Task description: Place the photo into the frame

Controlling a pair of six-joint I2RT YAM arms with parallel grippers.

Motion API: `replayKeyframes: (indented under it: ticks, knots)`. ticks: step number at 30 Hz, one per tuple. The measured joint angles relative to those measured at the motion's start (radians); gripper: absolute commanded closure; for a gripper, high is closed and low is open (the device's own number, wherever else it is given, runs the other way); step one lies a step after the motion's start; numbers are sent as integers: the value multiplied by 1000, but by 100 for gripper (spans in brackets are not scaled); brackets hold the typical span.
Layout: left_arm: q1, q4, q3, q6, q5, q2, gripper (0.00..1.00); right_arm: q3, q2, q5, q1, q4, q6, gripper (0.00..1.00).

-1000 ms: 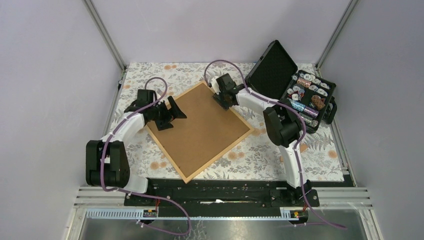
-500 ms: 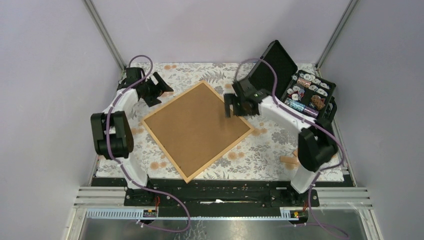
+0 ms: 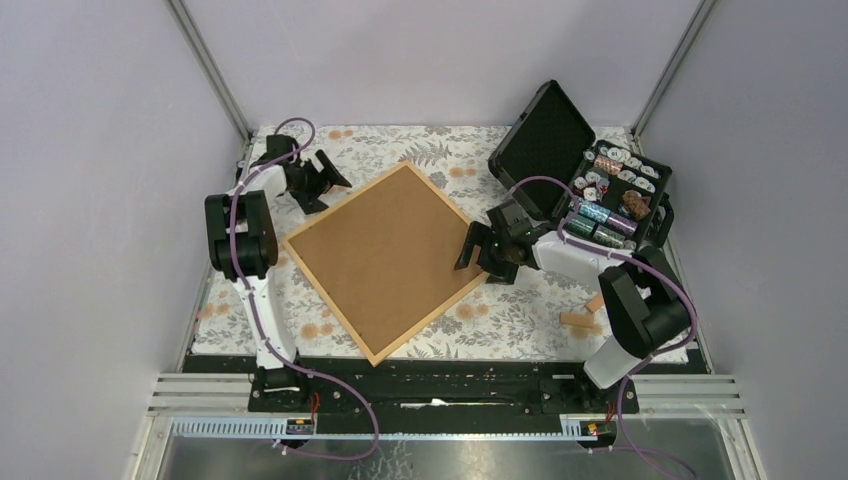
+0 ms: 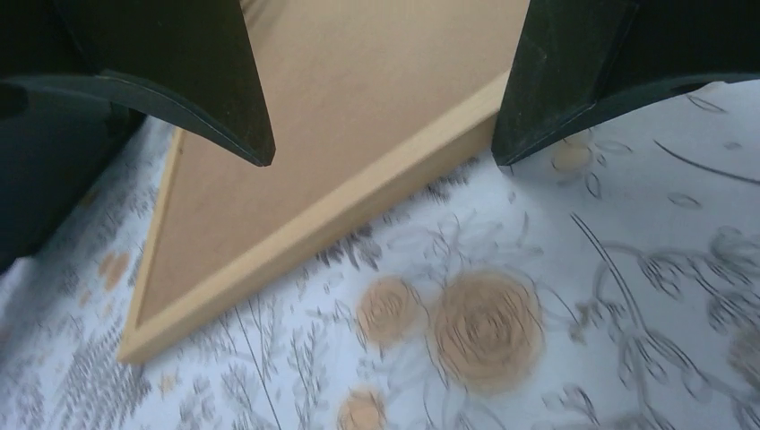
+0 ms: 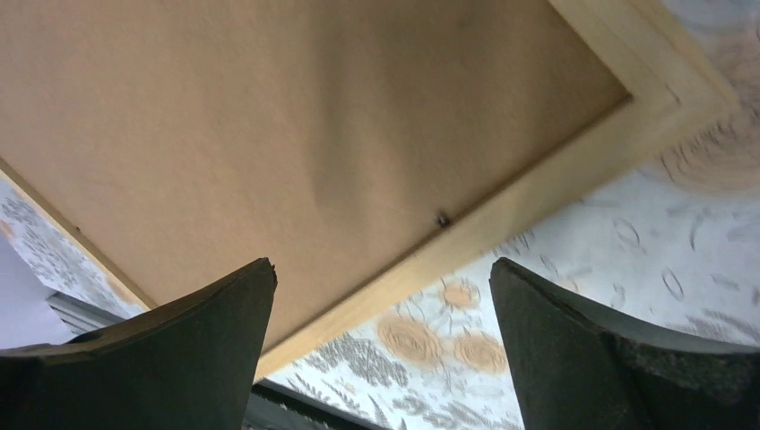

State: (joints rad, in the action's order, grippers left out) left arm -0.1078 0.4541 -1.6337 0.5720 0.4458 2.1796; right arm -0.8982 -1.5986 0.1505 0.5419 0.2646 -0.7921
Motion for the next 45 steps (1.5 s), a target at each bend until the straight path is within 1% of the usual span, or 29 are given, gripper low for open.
replayKeyframes:
  ticks: [3, 6, 11, 13, 15, 17, 20, 22, 24, 26, 30, 32, 33, 39, 42, 45]
  knots:
    - [-7, -39, 82, 13, 26, -42, 1, -8, -49, 25, -13, -60, 0, 4]
    - [-19, -113, 200, 15, 27, -113, 2, -53, -102, 53, -34, -46, 15, 4]
    - [-59, -220, 507, 10, -4, -325, 1, -138, -170, 60, -66, -32, 81, 4]
    - [-66, -228, 627, 5, -18, -423, 1, -154, -182, 59, -81, -30, 106, 4]
    - [-67, -218, 687, 0, -24, -480, 1, -159, -185, 58, -99, -31, 127, 5]
    - [-63, -174, 732, -11, -34, -533, 1, -160, -186, 60, -116, -34, 143, 5]
    - [-46, -76, 740, -38, -69, -588, 1, -160, -186, 74, -136, -37, 163, 7]
    - [-27, -17, 732, -55, -88, -633, 1, -160, -186, 87, -151, -36, 173, 11]
    - [-12, 36, 704, -67, -97, -678, 1, -160, -186, 107, -171, -32, 183, 17]
    - [0, 56, 668, -75, -100, -720, 1, -160, -185, 132, -183, -14, 198, 24]
    - [19, 48, 631, -76, -87, -753, 1, -159, -185, 163, -198, 16, 220, 31]
    - [39, 50, 632, -75, -78, -753, 1, -155, -185, 174, -203, 19, 228, 38]
    - [55, 50, 633, -75, -74, -753, 1, -150, -185, 177, -205, 17, 233, 39]
    - [189, 35, 642, -59, -47, -753, 1, -98, -167, 192, -203, 15, 246, 40]
    - [259, 22, 655, -44, -48, -753, 1, -70, -145, 175, -185, 6, 244, 45]
    - [302, 22, 661, -38, -50, -753, 1, -26, -114, 148, -164, -26, 229, 50]
